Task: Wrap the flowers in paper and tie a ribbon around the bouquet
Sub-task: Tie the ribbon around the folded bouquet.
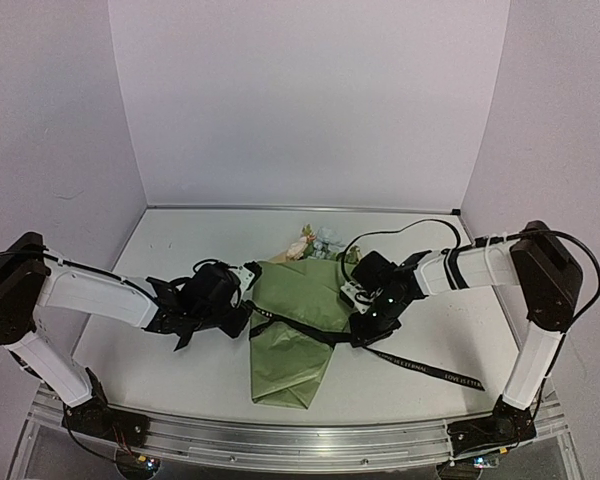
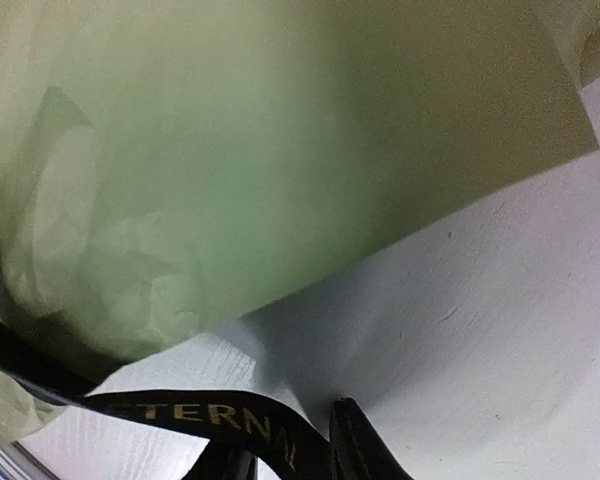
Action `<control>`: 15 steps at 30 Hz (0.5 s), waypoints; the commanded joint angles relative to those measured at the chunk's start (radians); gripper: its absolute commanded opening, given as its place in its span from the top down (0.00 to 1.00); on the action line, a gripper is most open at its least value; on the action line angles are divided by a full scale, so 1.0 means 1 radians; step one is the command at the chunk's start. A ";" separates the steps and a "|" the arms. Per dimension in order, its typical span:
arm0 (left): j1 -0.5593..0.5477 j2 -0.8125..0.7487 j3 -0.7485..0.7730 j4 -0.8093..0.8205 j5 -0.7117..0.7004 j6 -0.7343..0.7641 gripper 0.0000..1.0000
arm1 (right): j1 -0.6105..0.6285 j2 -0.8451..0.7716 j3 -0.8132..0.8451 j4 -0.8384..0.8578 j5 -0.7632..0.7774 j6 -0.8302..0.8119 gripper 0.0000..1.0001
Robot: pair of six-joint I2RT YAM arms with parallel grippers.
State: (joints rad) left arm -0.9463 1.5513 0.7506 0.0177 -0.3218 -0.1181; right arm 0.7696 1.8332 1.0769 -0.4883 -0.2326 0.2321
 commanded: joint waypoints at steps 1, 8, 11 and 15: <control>0.015 -0.044 0.006 0.003 -0.046 -0.074 1.00 | 0.005 -0.027 -0.024 0.015 0.064 0.017 0.91; 0.084 -0.049 -0.016 -0.010 -0.055 -0.152 1.00 | -0.037 -0.048 -0.045 0.003 0.121 0.079 1.00; 0.178 -0.067 -0.052 -0.012 -0.013 -0.213 1.00 | -0.068 -0.057 -0.061 0.000 0.140 0.128 1.00; 0.279 -0.064 -0.064 -0.049 0.031 -0.259 1.00 | -0.122 -0.085 -0.113 -0.001 0.157 0.209 1.00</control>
State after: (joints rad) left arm -0.7531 1.5165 0.6996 0.0108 -0.3091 -0.2935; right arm 0.7036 1.7987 1.0215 -0.4582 -0.1489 0.3395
